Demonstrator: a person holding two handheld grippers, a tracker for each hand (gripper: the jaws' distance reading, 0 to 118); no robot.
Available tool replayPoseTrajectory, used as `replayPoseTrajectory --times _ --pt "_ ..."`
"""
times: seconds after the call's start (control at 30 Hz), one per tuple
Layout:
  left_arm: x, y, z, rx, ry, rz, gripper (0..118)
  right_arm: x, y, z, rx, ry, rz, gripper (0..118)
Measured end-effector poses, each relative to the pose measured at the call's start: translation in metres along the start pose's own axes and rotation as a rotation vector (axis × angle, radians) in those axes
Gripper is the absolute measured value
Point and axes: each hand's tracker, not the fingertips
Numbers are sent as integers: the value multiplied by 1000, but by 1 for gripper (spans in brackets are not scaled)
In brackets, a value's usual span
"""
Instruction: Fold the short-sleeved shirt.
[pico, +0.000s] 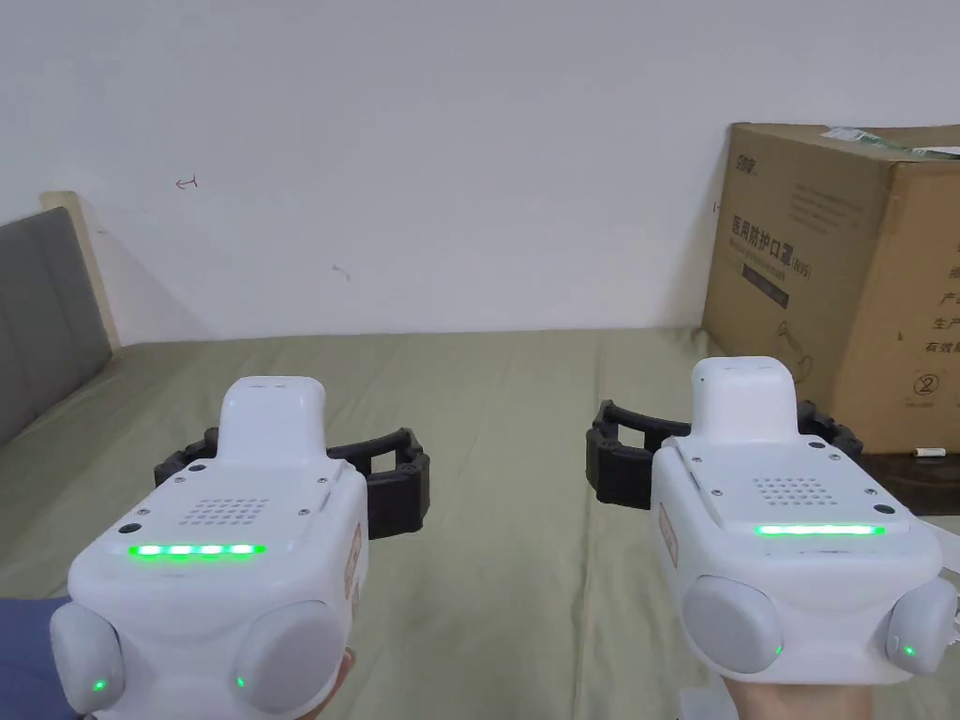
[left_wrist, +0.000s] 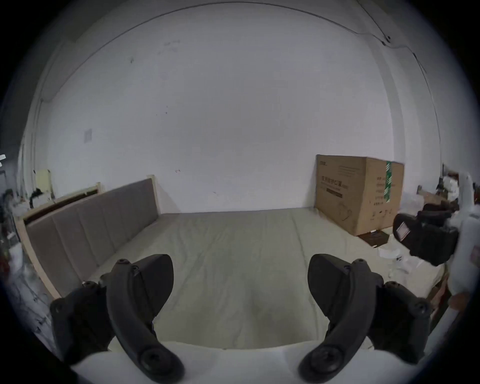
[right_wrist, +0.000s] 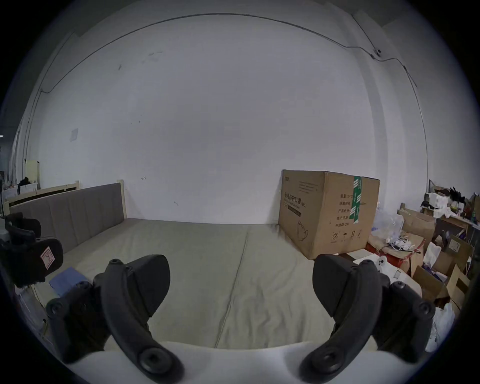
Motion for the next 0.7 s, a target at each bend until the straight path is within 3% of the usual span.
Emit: replayPoseTrajectory --times 0.07,0.23,0.7 --pt "6 -2 0 25 53 -35 108 0 0 -1 -1 2 -1 111" --pt "7 2 -5 -40 -13 7 108 -5 0 -4 -5 -53 41 111" --pt "7 20 -7 -98 33 40 108 -2 -2 -5 -42 -36 47 111"
